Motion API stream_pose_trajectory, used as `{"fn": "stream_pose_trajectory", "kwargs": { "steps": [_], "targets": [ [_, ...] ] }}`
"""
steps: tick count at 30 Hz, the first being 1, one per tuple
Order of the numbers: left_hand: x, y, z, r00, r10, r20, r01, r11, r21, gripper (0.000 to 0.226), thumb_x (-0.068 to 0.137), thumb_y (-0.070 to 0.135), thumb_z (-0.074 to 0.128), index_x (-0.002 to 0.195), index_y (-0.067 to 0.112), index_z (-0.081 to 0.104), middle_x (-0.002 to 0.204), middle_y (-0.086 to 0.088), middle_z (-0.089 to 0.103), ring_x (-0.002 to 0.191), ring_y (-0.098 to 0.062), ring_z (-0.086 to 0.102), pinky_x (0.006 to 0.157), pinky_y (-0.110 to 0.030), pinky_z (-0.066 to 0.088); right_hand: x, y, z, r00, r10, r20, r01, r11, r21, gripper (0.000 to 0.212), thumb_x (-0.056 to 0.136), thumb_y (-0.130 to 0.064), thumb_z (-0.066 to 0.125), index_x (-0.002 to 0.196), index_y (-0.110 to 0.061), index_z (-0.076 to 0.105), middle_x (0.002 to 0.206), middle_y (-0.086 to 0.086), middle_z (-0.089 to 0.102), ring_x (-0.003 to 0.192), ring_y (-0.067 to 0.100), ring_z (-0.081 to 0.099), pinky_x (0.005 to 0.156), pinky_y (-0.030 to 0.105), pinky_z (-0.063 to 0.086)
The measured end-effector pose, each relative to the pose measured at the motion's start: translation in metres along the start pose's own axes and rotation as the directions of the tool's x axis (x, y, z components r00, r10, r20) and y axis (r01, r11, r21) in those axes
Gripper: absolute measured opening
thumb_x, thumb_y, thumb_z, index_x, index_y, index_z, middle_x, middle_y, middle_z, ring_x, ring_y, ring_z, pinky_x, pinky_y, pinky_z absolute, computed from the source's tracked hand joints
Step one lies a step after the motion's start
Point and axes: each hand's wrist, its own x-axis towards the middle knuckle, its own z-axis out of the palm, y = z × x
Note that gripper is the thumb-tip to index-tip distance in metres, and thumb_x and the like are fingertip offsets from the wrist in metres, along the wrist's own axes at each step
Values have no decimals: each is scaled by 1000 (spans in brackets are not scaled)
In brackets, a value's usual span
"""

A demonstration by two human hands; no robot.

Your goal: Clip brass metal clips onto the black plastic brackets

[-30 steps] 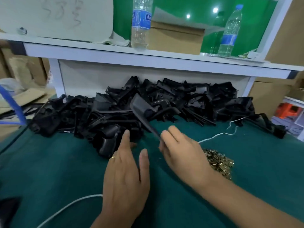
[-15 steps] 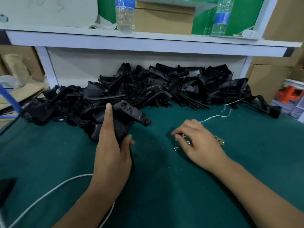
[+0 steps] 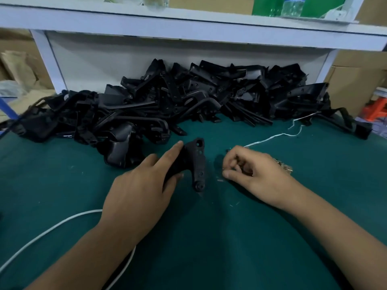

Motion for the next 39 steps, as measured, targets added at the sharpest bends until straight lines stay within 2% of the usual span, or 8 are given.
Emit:
{"fn": "stream_pose_trajectory", "kwargs": {
  "steps": [3,7,12,15,24,32,36,39],
  "targets": [
    [0,-2,-1,1000,-13,13,13,999,-43,67,99,59,42,158,52,11,92,12,52,69,-16,58,57,-41,54,1,-8,10,992,49,-113,-1,922,388,23,95,-1,71,112,-15,72,89,5,71,78,18,62,73,26,52],
    [-1,-2,-4,1000,-1,1,2,993,-118,68,99,59,42,156,59,5,91,13,51,68,-16,57,57,-43,54,1,-23,20,974,191,-125,-41,687,725,12,93,-2,68,103,3,65,95,22,77,85,31,77,75,32,62],
    [-1,-2,-5,997,82,2,-81,988,-130,75,99,52,49,155,61,1,88,12,49,61,-17,55,52,-43,53,-1,-36,24,970,222,-98,-25,493,870,23,95,-5,67,117,-3,68,105,31,74,99,44,75,83,39,63],
    [0,1,-4,992,124,-13,-125,983,-133,73,98,52,48,156,59,3,88,12,49,60,-17,55,49,-43,52,-1,-40,25,971,219,-95,-16,460,888,14,92,-13,69,103,-6,74,104,29,75,95,40,76,80,38,63],
    [0,4,-2,988,151,-28,-153,982,-109,77,99,44,56,157,58,6,90,15,49,59,-14,54,48,-39,52,-2,-43,31,966,244,-80,-45,469,882,18,91,-24,74,90,-6,77,90,25,76,71,27,76,63,31,62],
    [-1,8,-4,989,143,-27,-144,989,-19,75,100,43,54,158,55,8,88,12,44,55,-16,50,43,-38,48,-6,-51,36,950,241,-197,7,616,788,25,89,-17,74,86,7,72,80,23,76,63,28,75,58,31,61],
    [-4,11,-5,994,103,-35,-101,994,50,71,100,45,50,159,53,11,86,9,42,52,-18,44,40,-39,45,-10,-53,49,920,199,-338,43,806,591,16,95,-22,72,83,-16,80,76,4,79,67,16,76,60,22,60],
    [-5,11,-6,998,58,-38,-55,997,61,71,100,50,47,159,54,7,84,10,41,51,-16,40,39,-36,41,-8,-48,42,940,97,-327,61,895,443,23,104,-39,60,97,-31,80,92,-10,80,85,8,77,74,23,61]
  ]
}}
